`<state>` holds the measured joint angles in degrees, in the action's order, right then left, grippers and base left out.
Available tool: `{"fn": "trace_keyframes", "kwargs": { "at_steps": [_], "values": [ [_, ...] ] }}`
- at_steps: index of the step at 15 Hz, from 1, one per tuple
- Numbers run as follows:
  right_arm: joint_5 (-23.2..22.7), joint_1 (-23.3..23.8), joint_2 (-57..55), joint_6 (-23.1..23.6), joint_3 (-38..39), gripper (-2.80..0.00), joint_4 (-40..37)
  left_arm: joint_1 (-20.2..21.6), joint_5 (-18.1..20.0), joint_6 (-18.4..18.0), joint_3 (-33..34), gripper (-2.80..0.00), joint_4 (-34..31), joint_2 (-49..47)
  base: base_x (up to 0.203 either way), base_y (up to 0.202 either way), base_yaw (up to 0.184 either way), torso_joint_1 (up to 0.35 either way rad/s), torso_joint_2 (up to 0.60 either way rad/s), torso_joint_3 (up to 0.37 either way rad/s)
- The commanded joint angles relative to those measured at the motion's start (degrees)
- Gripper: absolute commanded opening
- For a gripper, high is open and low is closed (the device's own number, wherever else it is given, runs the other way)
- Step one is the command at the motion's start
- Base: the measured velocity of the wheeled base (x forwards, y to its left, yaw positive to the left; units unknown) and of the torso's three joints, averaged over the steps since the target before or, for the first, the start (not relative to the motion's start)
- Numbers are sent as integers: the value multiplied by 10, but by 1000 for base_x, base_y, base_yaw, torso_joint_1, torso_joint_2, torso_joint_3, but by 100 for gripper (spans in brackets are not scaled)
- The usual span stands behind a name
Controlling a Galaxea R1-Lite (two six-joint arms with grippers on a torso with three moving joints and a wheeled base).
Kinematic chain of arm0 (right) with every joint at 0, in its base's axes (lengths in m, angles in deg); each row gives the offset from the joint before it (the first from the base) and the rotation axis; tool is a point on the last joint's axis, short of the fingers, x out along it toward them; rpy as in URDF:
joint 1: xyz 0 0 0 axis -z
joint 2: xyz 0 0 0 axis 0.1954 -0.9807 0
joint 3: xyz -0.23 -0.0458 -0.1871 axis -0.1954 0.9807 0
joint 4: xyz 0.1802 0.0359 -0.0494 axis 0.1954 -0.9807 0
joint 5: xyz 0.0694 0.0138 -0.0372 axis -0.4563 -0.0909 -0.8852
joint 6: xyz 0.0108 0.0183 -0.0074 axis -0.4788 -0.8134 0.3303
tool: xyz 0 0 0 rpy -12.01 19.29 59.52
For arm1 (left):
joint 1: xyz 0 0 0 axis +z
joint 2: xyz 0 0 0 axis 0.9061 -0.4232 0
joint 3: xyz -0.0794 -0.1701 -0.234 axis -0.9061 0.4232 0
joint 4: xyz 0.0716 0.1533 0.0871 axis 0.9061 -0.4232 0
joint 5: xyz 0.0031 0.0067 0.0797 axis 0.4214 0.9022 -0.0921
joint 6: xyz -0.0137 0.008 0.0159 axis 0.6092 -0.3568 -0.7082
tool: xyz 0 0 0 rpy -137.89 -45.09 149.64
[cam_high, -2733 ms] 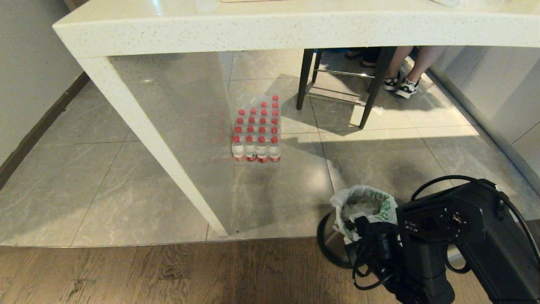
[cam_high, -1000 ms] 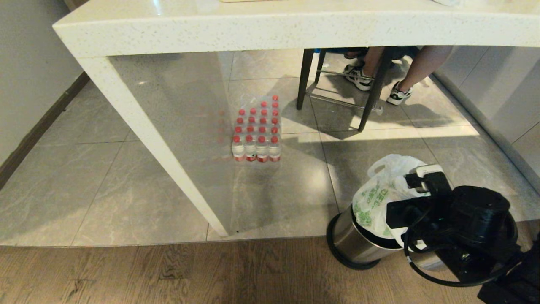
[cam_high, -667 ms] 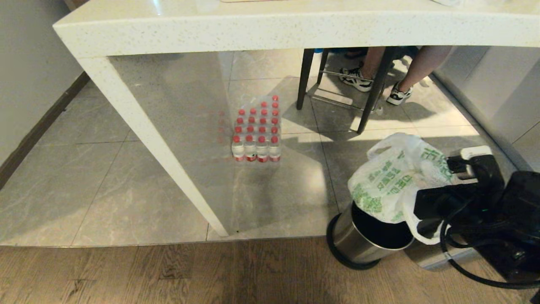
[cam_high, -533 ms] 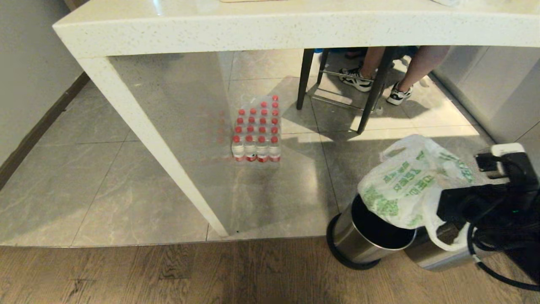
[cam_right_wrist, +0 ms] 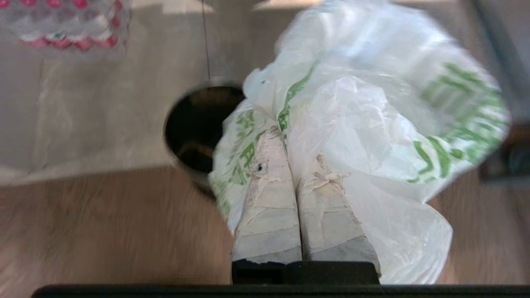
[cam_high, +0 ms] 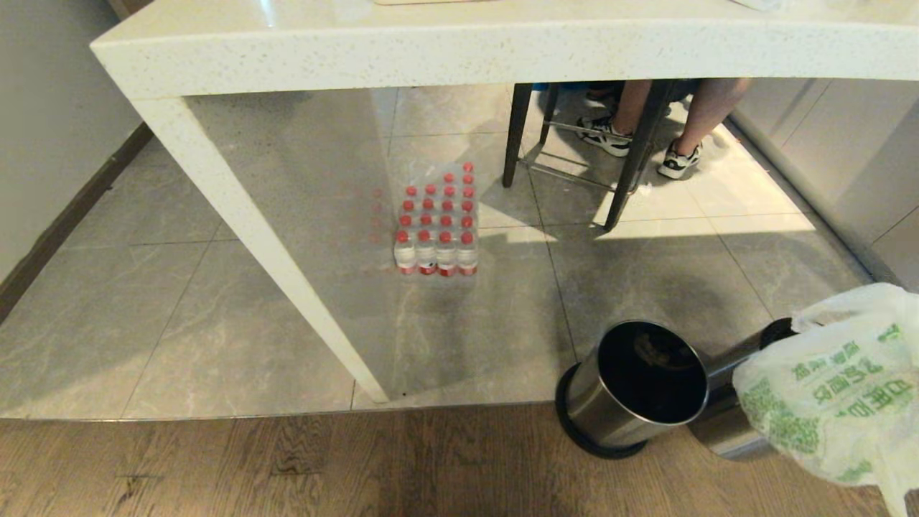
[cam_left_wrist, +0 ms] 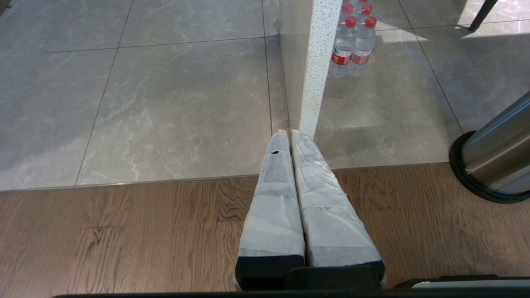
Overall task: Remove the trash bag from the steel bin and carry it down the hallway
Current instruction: Put the trash bag at the door
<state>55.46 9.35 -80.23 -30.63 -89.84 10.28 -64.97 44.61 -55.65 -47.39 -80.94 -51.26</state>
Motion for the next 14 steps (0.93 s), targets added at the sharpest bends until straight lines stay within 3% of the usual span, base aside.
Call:
{"fn": "trace_keyframes", "kwargs": {
  "at_steps": [1, 5, 8, 10, 11, 14],
  "values": [
    [-6, 9, 148, -8, 2, -280, -116, 0, 0, 0, 0, -280, 0, 0, 0, 0, 0, 0, 0, 0],
    [-62, 23, 308, -42, 6, -280, -258, 0, 0, 0, 0, -280, 0, 0, 0, 0, 0, 0, 0, 0],
    [-77, 22, 365, -48, 9, -280, -317, 0, 0, 0, 0, -280, 0, 0, 0, 0, 0, 0, 0, 0],
    [-89, 20, 417, -51, 9, -280, -407, 0, 0, 0, 0, -280, 0, 0, 0, 0, 0, 0, 0, 0],
    [-90, 20, 419, -57, 15, -280, -406, 0, 0, 0, 0, -280, 0, 0, 0, 0, 0, 0, 0, 0],
    [-90, 19, 416, -59, 106, -280, -235, 0, 0, 0, 0, -280, 0, 0, 0, 0, 0, 0, 0, 0]
  ]
}}
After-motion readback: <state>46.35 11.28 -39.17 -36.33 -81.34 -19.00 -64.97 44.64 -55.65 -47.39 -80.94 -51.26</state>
